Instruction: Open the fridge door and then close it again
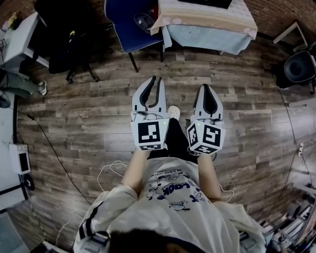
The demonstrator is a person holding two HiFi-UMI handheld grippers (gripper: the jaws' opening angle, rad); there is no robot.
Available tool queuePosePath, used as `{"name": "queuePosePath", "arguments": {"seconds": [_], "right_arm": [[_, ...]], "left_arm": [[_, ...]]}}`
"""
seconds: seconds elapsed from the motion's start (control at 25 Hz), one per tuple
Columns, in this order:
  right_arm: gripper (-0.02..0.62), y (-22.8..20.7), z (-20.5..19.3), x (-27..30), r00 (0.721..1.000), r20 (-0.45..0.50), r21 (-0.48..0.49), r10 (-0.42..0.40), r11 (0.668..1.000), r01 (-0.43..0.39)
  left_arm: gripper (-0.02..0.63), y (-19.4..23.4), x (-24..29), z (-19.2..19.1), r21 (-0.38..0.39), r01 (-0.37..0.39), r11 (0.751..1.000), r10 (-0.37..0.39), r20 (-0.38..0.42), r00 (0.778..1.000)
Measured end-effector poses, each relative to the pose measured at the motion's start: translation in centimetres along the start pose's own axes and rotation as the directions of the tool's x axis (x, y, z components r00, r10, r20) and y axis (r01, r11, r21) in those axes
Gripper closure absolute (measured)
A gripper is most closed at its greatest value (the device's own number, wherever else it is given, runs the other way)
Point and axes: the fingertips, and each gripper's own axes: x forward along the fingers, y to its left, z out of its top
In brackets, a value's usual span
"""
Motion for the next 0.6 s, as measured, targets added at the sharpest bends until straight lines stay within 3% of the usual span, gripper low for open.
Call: {"name": "queuePosePath", "arguments": {"seconds": [0.6], "right_arm": [[0.561,-6.0,1.8,17.9,0.997,0.005,0.001,0.083,0.997,-0.083]], "left_arm": [[0.545,2.1,17.7,0.6,0.012,-0.095,0.995,0.095,0.000,0.995]]}}
